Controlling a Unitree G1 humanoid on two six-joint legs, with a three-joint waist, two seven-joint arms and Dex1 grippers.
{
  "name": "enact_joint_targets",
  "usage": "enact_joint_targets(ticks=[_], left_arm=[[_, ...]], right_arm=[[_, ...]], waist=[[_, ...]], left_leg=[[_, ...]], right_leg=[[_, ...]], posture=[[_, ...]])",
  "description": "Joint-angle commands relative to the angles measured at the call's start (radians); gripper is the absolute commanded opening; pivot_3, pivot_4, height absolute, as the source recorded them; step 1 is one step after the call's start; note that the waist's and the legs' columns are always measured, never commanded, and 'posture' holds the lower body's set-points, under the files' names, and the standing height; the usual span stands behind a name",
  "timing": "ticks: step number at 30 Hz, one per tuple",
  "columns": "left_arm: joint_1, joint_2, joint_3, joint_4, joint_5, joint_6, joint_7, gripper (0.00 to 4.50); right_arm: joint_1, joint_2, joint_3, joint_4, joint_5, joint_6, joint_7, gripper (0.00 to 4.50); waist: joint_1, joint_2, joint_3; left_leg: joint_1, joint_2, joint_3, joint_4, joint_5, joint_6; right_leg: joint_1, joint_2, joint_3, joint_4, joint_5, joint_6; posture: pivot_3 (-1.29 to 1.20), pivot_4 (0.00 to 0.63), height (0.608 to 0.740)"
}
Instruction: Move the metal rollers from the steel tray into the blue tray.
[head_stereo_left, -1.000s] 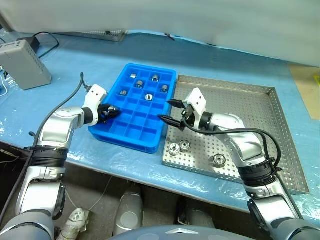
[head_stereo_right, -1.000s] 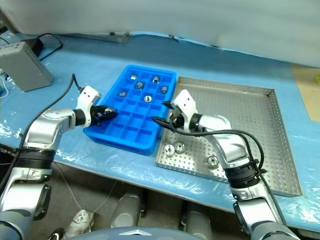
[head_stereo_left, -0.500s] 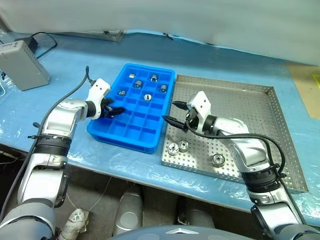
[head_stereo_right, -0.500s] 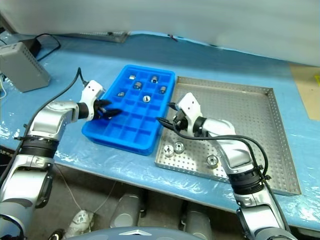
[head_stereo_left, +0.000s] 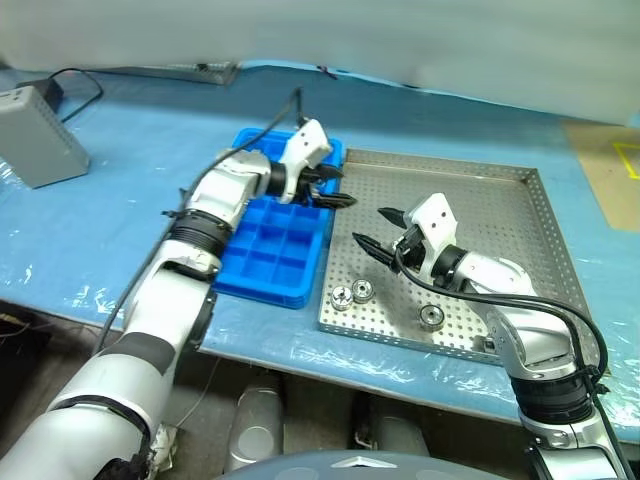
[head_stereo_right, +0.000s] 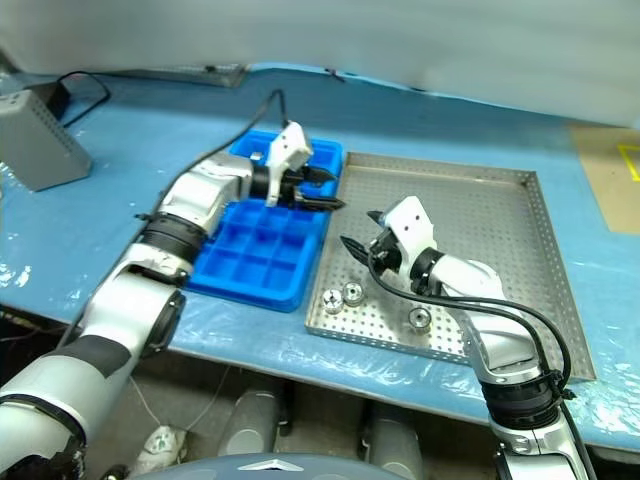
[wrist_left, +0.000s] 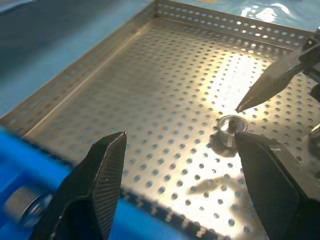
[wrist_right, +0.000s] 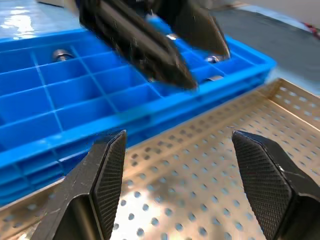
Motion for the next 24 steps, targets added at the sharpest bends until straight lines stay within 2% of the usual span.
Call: enact_joint_targets(ticks=[1, 5, 12, 19, 24], left_arm=[[-0.048, -0.044, -0.022, 0.091, 0.033, -0.095, -0.055, 3.63], [-0.064, -0.088, -0.071, 0.223, 0.11, -0.194, -0.08, 3.63], [-0.099, -0.153, -0.044, 0.378, 0.171, -0.237, 0.029, 3.63], [-0.114, -0.21, 0.012, 0.427, 0.171, -0.219, 0.124, 3.63], [-0.088, -0.227, -0.005, 0.441, 0.212, -0.212, 0.144, 3.63]], right_arm=[[0.046, -0.011, -0.064, -0.118, 0.017, 0.041, -0.046, 3.51], [0.134, -0.008, -0.108, -0.215, 0.023, 0.087, -0.093, 3.51], [0.201, 0.004, -0.129, -0.279, 0.019, 0.12, -0.155, 3.51], [0.201, 0.005, -0.104, -0.276, 0.011, 0.119, -0.182, 3.51], [0.194, -0.005, -0.104, -0.25, 0.007, 0.107, -0.174, 3.51]], waist=[[-0.021, 0.0, 0.0], [-0.049, 0.0, 0.0], [-0.08, 0.0, 0.0], [-0.081, 0.0, 0.0], [-0.081, 0.0, 0.0]], left_leg=[[0.0, 0.0, 0.0, 0.0, 0.0, 0.0], [0.001, 0.001, 0.0, -0.001, -0.002, 0.003], [0.001, 0.0, 0.0, 0.0, -0.004, 0.007], [0.001, -0.001, 0.001, 0.001, -0.004, 0.012], [0.001, -0.001, 0.002, 0.002, -0.004, 0.013]], right_leg=[[0.0, 0.0, 0.0, 0.0, 0.0, 0.0], [0.001, 0.002, 0.0, -0.003, 0.0, 0.001], [0.007, 0.001, -0.001, -0.014, 0.004, 0.006], [0.008, 0.0, -0.001, -0.014, 0.005, 0.005], [0.008, 0.0, -0.001, -0.014, 0.005, 0.005]], posture=[[-0.14, 0.15, 0.74], [-0.22, 0.15, 0.74], [-0.26, 0.15, 0.74], [-0.25, 0.15, 0.74], [-0.25, 0.15, 0.74]])
